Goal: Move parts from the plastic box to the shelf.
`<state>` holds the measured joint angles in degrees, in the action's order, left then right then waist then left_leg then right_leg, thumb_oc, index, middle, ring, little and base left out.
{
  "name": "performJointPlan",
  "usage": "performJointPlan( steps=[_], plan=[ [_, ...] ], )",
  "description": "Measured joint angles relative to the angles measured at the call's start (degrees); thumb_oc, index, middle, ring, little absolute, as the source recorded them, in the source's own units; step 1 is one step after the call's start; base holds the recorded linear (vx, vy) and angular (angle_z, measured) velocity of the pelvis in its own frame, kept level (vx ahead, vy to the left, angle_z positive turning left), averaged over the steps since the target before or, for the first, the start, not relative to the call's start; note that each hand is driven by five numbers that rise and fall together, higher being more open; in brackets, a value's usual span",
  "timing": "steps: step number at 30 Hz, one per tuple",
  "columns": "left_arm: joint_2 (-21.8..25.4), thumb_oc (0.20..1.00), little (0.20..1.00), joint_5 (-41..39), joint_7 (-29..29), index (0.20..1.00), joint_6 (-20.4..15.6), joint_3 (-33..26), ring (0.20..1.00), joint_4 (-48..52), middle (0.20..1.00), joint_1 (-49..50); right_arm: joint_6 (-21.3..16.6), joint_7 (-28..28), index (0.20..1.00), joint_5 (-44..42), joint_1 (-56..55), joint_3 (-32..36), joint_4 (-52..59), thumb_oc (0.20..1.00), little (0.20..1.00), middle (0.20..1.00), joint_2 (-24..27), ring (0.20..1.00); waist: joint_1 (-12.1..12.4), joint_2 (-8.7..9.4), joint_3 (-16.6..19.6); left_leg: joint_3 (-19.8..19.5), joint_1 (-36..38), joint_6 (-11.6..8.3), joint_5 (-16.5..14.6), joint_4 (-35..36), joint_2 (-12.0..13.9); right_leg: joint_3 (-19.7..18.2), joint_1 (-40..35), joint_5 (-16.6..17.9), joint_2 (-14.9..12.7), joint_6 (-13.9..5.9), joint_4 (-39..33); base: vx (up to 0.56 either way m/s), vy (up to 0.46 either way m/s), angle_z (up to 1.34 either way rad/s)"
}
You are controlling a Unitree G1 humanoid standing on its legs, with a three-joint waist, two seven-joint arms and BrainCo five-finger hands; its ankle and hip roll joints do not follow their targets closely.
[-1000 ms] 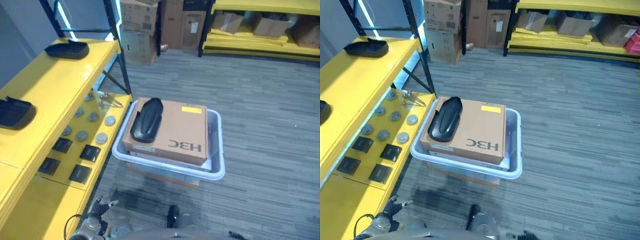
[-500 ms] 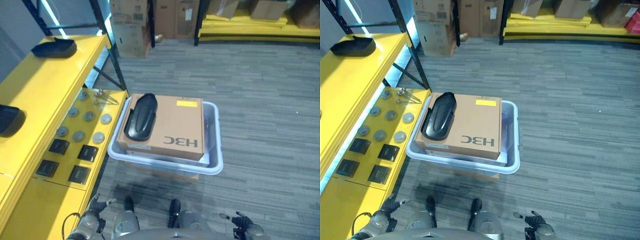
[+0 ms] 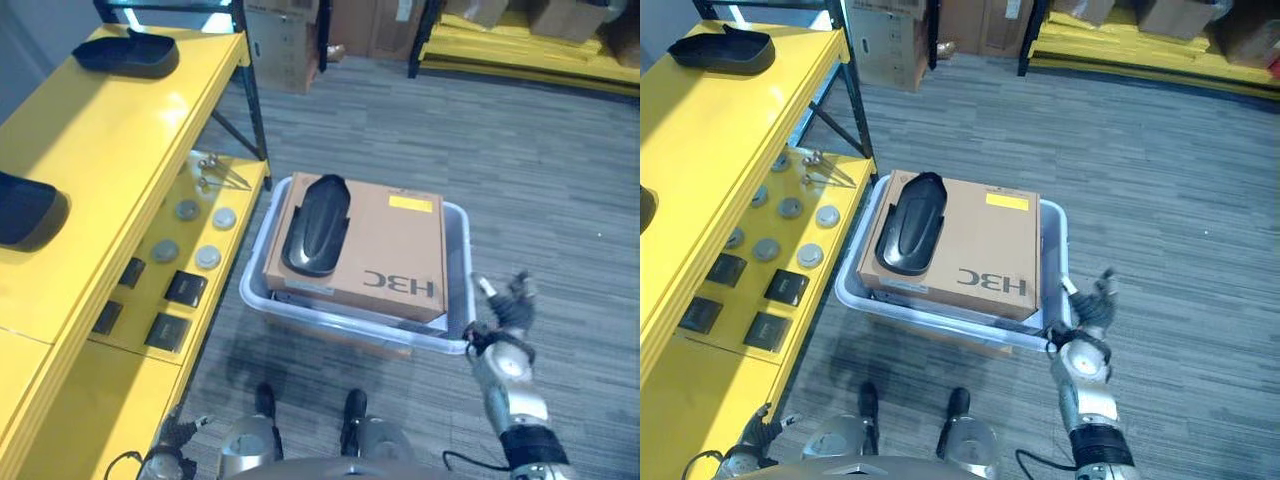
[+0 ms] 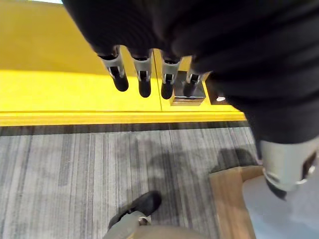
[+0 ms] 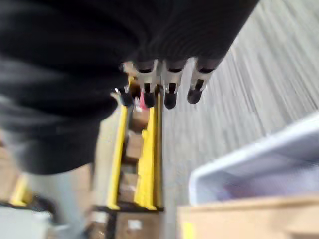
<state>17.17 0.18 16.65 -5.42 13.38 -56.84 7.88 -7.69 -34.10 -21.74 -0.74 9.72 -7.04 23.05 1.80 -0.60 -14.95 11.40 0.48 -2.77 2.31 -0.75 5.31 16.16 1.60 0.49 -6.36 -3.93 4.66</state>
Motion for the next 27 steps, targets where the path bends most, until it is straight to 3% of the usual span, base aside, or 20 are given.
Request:
performJointPlan(
  steps=[2, 4, 8, 9, 15, 20, 24, 25, 27],
  plan=[
    [0.3, 1.0, 1.0, 0.0, -0.3, 1.0, 0.1, 0.0, 1.0, -0.6, 1.0, 0.9, -2.1, -3.4, 1.0, 1.9, 1.2, 2.1, 2.3, 1.0, 1.0, 1.0, 1.5, 1.0, -0.7, 0.93, 1.4, 0.9, 0.0, 0.02, -0.2, 0.0, 0.1, -0.5, 0.0, 0.5, 0.2, 0.06, -0.9, 0.06, 0.055, -0.18],
    [-0.3, 1.0, 1.0, 0.0, -1.8, 1.0, 0.0, -0.3, 1.0, -2.9, 1.0, 0.8, -1.1, -6.1, 1.0, 2.4, 1.0, 7.5, 8.9, 1.0, 1.0, 1.0, 4.3, 1.0, -1.0, 1.03, 2.8, 1.6, 0.9, 0.0, -0.7, 0.0, 0.0, -1.1, -1.4, 1.5, 0.3, -0.23, -3.0, 0.1, 0.092, -0.18],
    [-0.7, 1.0, 1.0, 0.0, -2.1, 1.0, 0.8, -2.0, 1.0, -7.2, 1.0, 1.1, 2.5, -2.3, 1.0, 5.0, 2.1, 9.9, 10.6, 1.0, 1.0, 1.0, 10.8, 1.0, -1.3, 1.33, 5.3, 2.1, 0.5, -0.12, -1.1, -0.1, -0.1, -1.4, -1.7, 1.9, 0.3, -0.37, -3.9, 0.09, 0.094, -0.1],
    [-1.6, 1.0, 1.0, 0.0, -2.0, 1.0, 1.0, -2.0, 1.0, -8.4, 1.0, 1.8, 4.7, -0.5, 1.0, 5.3, 4.3, 7.9, 10.3, 1.0, 1.0, 1.0, 11.2, 1.0, -0.3, 1.13, 5.4, 2.2, 0.3, -0.07, -1.8, -0.2, -0.1, -1.2, -1.6, 1.8, 0.1, -0.08, -4.0, 0.08, 0.145, -0.09],
    [-2.5, 1.0, 1.0, -0.1, -2.0, 1.0, 0.9, -1.0, 1.0, -9.1, 1.0, 3.0, 8.7, 1.0, 1.0, 5.1, 15.7, -2.5, -3.9, 1.0, 1.0, 1.0, 11.2, 1.0, 5.2, 0.33, 4.6, -0.8, -4.9, 0.27, -2.1, -3.9, -0.6, 1.9, 0.8, 2.1, -1.1, -0.61, -2.5, -0.08, 0.063, 0.25],
    [-1.9, 1.0, 1.0, -1.2, -2.5, 1.0, -0.7, 0.9, 1.0, -9.3, 1.0, 1.2, 9.3, 0.2, 1.0, 3.4, 29.7, -5.3, -18.7, 1.0, 1.0, 1.0, 11.4, 1.0, 12.4, -2.57, -2.0, -5.3, -11.7, 1.69, -0.1, -6.2, -2.2, 5.8, 5.4, 2.7, -2.8, -0.22, 0.3, -0.13, 0.042, 0.45],
    [-1.1, 1.0, 1.0, -1.6, -3.5, 1.0, -1.5, 2.7, 1.0, -9.0, 1.0, 0.0, 8.6, -0.4, 1.0, 1.6, 35.0, -6.6, -25.2, 1.0, 1.0, 1.0, 11.2, 1.0, 15.6, -2.2, -6.4, -6.9, -13.6, 2.29, 0.9, -6.0, -3.6, 8.0, 6.6, 2.4, -4.4, -0.47, 1.5, -0.09, 0.054, 0.35],
    [-1.1, 1.0, 1.0, -2.3, -3.9, 1.0, -2.4, 3.4, 1.0, -9.0, 1.0, -1.2, 8.5, -1.1, 1.0, 0.6, 39.8, -8.7, -31.2, 1.0, 1.0, 1.0, 11.9, 1.0, 15.6, -2.4, -7.8, -7.6, -14.1, 2.19, 0.9, -6.0, -4.1, 8.5, 6.6, 2.3, -4.8, -0.9, 1.6, 0.03, 0.024, 0.42],
    [-0.9, 1.0, 1.0, -2.3, -4.7, 1.0, -3.2, 3.7, 1.0, -9.0, 1.0, -2.2, 8.5, -1.3, 1.0, -0.5, 40.9, -10.3, -33.5, 1.0, 1.0, 1.0, 12.0, 1.0, 17.5, -2.6, -8.1, -8.6, -14.5, 2.03, 0.8, -5.4, -5.1, 9.3, 6.7, 1.5, -5.8, -1.44, 1.7, 0.03, 0.04, 0.38]
  ],
)
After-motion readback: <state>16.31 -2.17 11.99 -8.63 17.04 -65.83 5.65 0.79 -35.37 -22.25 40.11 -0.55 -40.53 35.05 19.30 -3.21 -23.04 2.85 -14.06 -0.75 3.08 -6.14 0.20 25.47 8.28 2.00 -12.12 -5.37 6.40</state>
